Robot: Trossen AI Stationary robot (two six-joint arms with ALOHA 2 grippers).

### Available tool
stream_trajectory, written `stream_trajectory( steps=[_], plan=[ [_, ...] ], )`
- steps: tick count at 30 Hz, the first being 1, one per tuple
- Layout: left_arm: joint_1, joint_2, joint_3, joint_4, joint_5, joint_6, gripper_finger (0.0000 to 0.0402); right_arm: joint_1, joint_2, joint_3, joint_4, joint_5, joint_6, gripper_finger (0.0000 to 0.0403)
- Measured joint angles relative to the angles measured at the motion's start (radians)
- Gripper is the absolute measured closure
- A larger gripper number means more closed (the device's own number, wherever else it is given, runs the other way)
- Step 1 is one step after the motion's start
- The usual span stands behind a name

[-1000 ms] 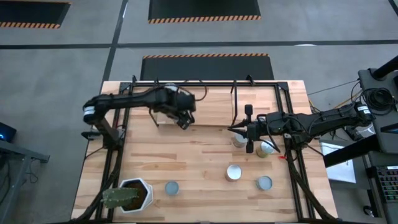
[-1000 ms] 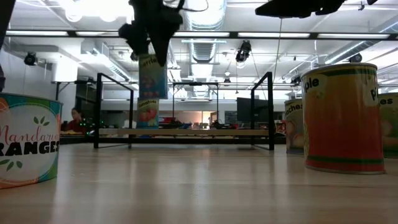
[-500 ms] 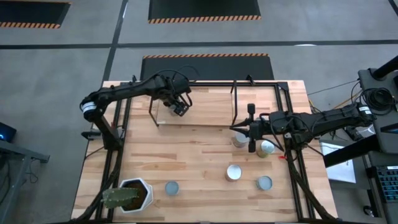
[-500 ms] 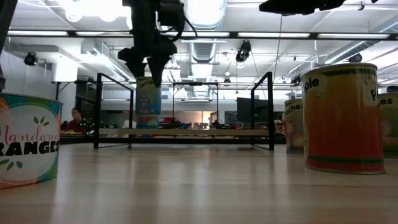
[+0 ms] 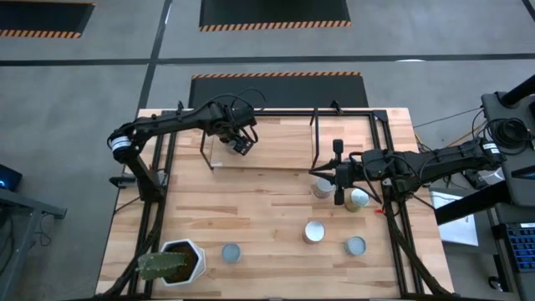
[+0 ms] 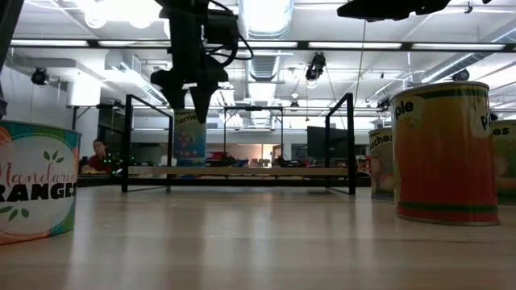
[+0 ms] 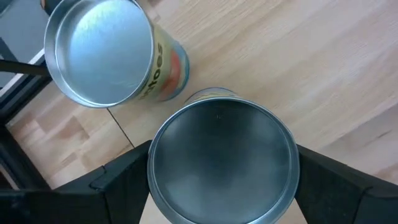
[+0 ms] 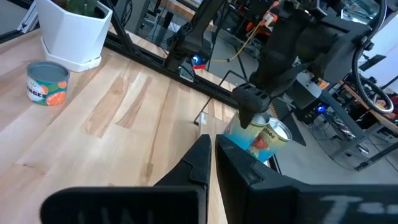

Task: Pick and place cans onto a shelf
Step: Put the canned cherries on the shelf

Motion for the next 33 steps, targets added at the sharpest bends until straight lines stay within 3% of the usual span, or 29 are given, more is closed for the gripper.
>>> stream_trajectory(
  steps=[16, 25, 33],
  plan=[
    [0.0, 0.0, -0.047, 0.035, -0.008, -0.001, 0.0068, 0.0, 0.0, 0.0, 0.0, 0.0, 0.0, 0.039],
    [0.0, 0.0, -0.047, 0.041, -0.008, 0.007, 0.0026, 0.0, 0.0, 0.0, 0.0, 0.0, 0.0, 0.039],
    [-0.025, -0.004, 0.055, -0.028, -0.007, 0.037, 0.0008, 0.0, 0.0, 0.0, 0.0, 0.0, 0.0, 0.039]
  ],
)
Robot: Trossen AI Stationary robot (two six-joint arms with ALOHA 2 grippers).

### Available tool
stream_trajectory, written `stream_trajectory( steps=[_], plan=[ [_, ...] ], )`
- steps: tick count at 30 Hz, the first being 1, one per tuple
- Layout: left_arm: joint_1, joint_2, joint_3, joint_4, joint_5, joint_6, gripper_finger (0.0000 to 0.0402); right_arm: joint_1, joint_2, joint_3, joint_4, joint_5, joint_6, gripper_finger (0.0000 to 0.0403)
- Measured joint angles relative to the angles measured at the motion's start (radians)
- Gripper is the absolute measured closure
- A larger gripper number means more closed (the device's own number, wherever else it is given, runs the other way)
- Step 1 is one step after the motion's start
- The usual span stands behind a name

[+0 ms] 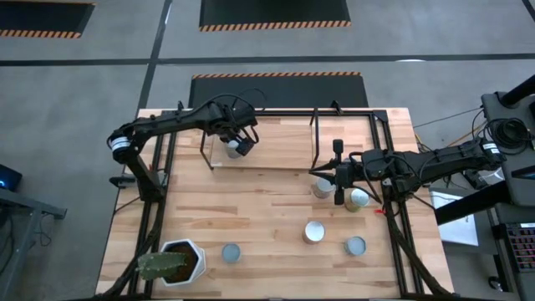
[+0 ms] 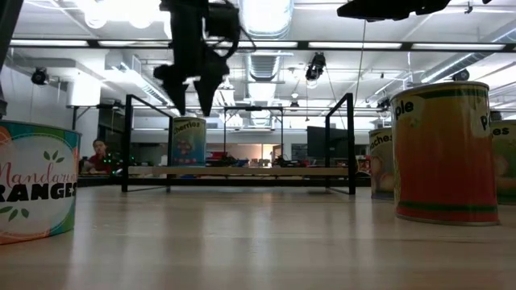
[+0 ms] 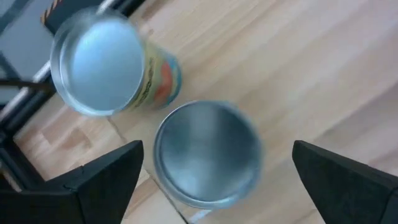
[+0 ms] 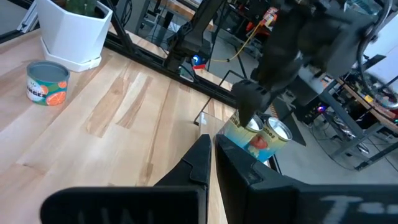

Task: Pick and place cans onto a shelf
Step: Put the canned cherries on the shelf

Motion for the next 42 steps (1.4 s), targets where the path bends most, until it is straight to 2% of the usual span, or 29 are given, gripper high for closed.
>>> stream_trajectory(
  steps=[5, 10, 14, 19, 21, 26, 32, 42],
  plan=[
    [-0.028, -0.01, 0.047, -0.001, 0.0, 0.018, 0.0015, 0.0, 0.0, 0.0, 0.0, 0.0, 0.0, 0.039],
    [-0.035, -0.009, 0.033, -0.002, 0.0, 0.06, 0.0076, 0.0, 0.0, 0.0, 0.0, 0.0, 0.0, 0.039],
    [-0.031, -0.009, 0.028, -0.003, 0.0, 0.101, 0.0171, 0.0, 0.0, 0.0, 0.0, 0.0, -0.001, 0.039],
    [-0.005, -0.009, 0.011, 0.001, 0.0, 0.13, 0.0341, 0.0, 0.0, 0.0, 0.0, 0.0, -0.003, 0.039],
    [0.009, -0.009, -0.004, 0.008, 0.0, 0.128, 0.0385, 0.0, 0.0, 0.0, 0.0, 0.0, -0.003, 0.039],
    [0.016, -0.009, -0.035, 0.02, 0.0, 0.13, 0.0375, 0.0, 0.0, 0.0, 0.0, 0.0, -0.003, 0.039],
    [0.016, -0.009, -0.061, 0.024, 0.0, 0.13, 0.0399, 0.0, 0.0, 0.0, 0.0, 0.0, -0.003, 0.039],
    [0.016, -0.012, -0.101, 0.034, -0.044, 0.12, 0.0401, 0.0, 0.0, 0.0, 0.0, 0.0, -0.003, 0.039]
  ],
)
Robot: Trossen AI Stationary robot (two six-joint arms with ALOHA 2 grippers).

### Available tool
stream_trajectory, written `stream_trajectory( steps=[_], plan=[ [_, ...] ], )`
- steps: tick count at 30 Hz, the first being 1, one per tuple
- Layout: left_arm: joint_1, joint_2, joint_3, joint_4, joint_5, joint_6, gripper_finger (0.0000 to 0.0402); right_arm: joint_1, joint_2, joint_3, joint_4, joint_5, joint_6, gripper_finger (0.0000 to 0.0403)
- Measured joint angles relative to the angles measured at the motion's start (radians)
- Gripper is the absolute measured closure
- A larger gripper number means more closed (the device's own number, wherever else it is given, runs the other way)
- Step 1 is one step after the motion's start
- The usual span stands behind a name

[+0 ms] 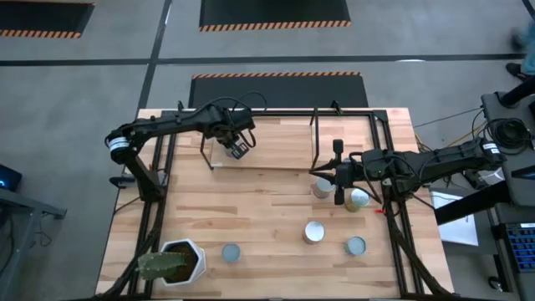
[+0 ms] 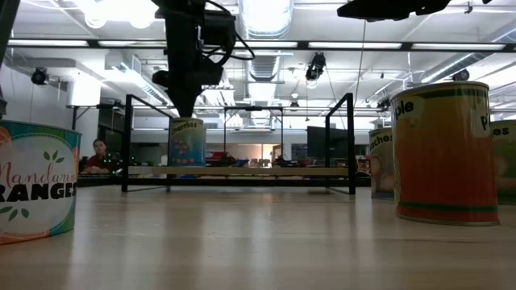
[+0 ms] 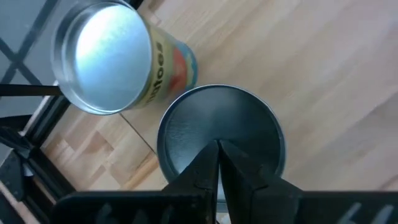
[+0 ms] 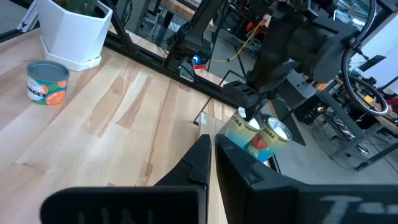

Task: Pick and place cans onto a shelf
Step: Put the canned cherries on the shelf

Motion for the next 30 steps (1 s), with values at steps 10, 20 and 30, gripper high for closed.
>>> stream_trajectory(
  steps=[10, 20, 30],
  plan=[
    [0.013, 0.001, -0.001, -0.001, -0.012, -0.004, 0.0401, 0.0, 0.0, 0.0, 0.0, 0.0, 0.0, 0.039],
    [0.013, 0.002, -0.002, -0.001, -0.035, -0.012, 0.0402, 0.0, 0.0, 0.0, 0.0, 0.0, 0.001, 0.039],
    [0.003, -0.019, 0.045, -0.04, -0.032, -0.037, 0.0402, 0.0, 0.0, 0.0, 0.0, 0.0, 0.003, 0.039]
  ],
)
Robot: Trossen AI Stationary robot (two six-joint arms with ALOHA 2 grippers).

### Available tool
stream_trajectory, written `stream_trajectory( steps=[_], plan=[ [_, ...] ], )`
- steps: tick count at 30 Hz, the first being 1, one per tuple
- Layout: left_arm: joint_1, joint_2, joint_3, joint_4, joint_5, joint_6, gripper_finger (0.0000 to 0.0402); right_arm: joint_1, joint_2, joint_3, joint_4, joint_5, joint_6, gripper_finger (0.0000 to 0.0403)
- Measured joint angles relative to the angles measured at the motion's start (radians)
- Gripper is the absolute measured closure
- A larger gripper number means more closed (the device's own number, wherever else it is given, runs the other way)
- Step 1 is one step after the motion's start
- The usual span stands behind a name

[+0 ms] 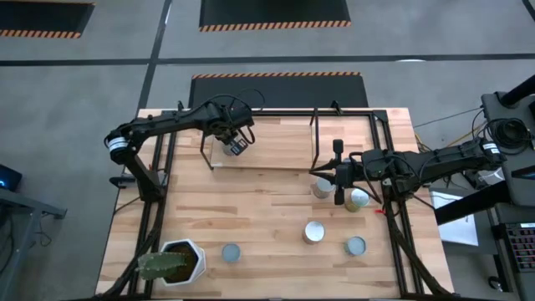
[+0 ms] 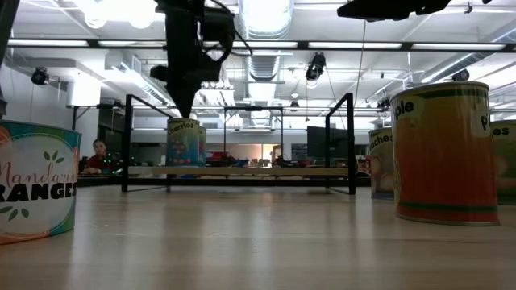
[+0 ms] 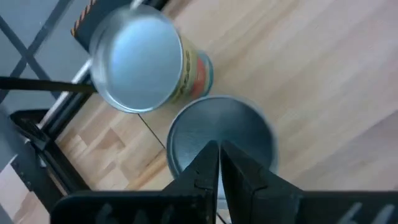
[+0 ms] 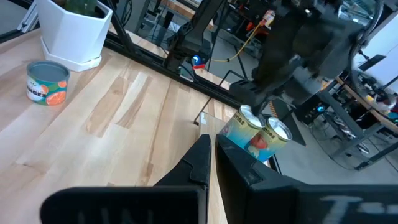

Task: Pick and place cans onto a shelf
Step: Put the canned cherries on the shelf, then put the canned peaches on the shelf

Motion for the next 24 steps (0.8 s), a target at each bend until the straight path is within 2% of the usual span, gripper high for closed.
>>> stream_trajectory(
  steps=[4, 8, 14, 17, 20, 24],
  plan=[
    [-0.041, -0.035, 0.039, 0.001, -0.013, -0.001, 0.0402, 0.0, 0.0, 0.0, 0.001, 0.0, 0.02, 0.039],
    [-0.123, -0.097, 0.05, 0.052, -0.086, 0.007, 0.0402, 0.0, 0.0, -0.001, 0.005, 0.0, 0.065, 0.039],
    [-0.357, -0.182, 0.038, 0.179, -0.142, 0.078, 0.0401, 0.009, 0.0, 0.009, -0.01, 0.0, 0.202, 0.039],
    [-0.51, -0.204, 0.031, 0.29, -0.242, 0.154, 0.0401, 0.02, 0.003, 0.017, -0.027, -0.002, 0.306, 0.039],
    [-0.661, -0.214, 0.004, 0.413, -0.35, 0.296, 0.0401, 0.022, 0.029, 0.058, -0.147, -0.001, 0.463, 0.039],
    [-0.789, -0.232, -0.073, 0.593, -0.358, 0.482, 0.0401, 0.022, 0.092, 0.148, -0.446, -0.001, 0.681, 0.039]
  ],
)
